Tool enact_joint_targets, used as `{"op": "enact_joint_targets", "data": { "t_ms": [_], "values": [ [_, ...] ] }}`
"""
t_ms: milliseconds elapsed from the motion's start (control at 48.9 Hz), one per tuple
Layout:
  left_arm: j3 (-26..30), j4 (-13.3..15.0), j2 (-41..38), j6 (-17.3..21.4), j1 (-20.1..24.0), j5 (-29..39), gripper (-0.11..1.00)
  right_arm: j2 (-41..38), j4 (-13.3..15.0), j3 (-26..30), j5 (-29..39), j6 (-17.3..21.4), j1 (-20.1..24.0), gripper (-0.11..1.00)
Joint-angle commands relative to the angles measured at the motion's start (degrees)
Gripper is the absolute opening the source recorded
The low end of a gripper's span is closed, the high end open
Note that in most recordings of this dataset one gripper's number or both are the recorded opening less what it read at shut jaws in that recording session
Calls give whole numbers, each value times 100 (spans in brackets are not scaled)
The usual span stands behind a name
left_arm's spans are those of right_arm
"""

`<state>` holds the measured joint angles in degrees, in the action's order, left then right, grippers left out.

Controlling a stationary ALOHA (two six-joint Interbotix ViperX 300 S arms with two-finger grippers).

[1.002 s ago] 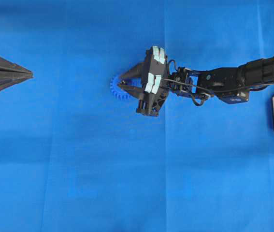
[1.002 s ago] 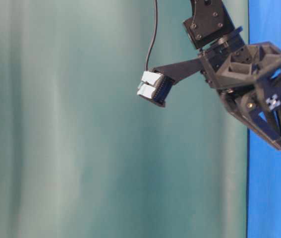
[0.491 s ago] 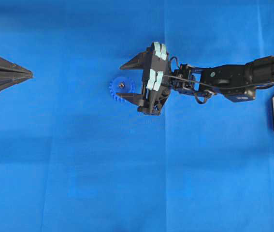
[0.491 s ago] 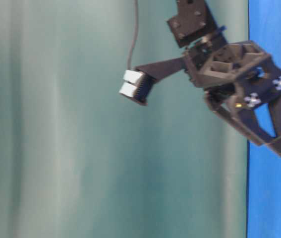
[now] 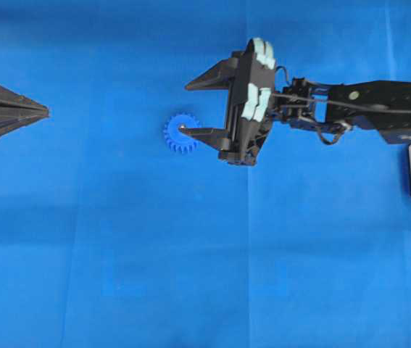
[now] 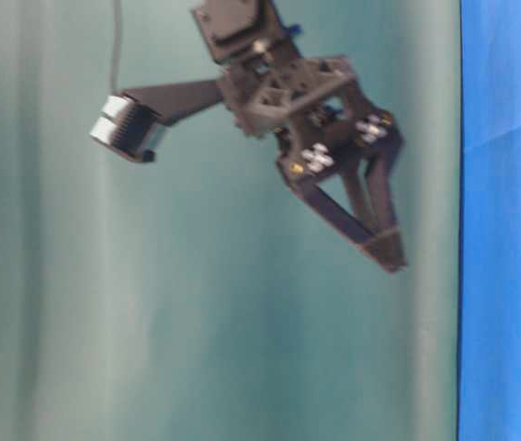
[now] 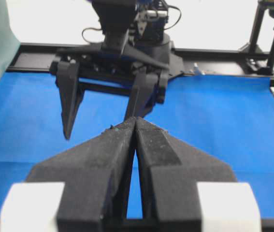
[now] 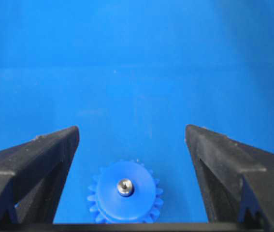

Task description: Insert the shaft placed at a random location into the center hole of the small gear at another random location.

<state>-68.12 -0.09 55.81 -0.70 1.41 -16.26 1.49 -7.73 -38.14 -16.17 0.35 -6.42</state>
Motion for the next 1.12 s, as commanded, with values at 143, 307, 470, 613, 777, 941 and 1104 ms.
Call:
{"op": "enact_joint_targets", "data": {
  "t_ms": [143, 307, 470, 613, 777, 941, 1104],
  "values": [
    [53, 0, -9, -9, 9, -26, 0, 220, 9, 44, 141, 9, 9, 82],
    [62, 0, -9, -9, 9, -26, 0, 220, 9, 35, 158, 9, 9, 82],
    [53, -9, -9, -9, 9, -26, 0, 334, 9, -132, 185, 9, 9, 82],
    [62, 0, -9, -9, 9, -26, 0, 545, 0, -404, 158, 26, 9, 82],
    [62, -9, -9, -18, 9, -26, 0, 844, -9, -712, 158, 35, 9, 82],
    [53, -9, -9, -9, 9, -26, 0, 1072, -18, -940, 158, 35, 9, 82],
    [53, 0, -9, -9, 9, -26, 0, 1195, -18, -1072, 176, 44, 9, 82]
  ]
}}
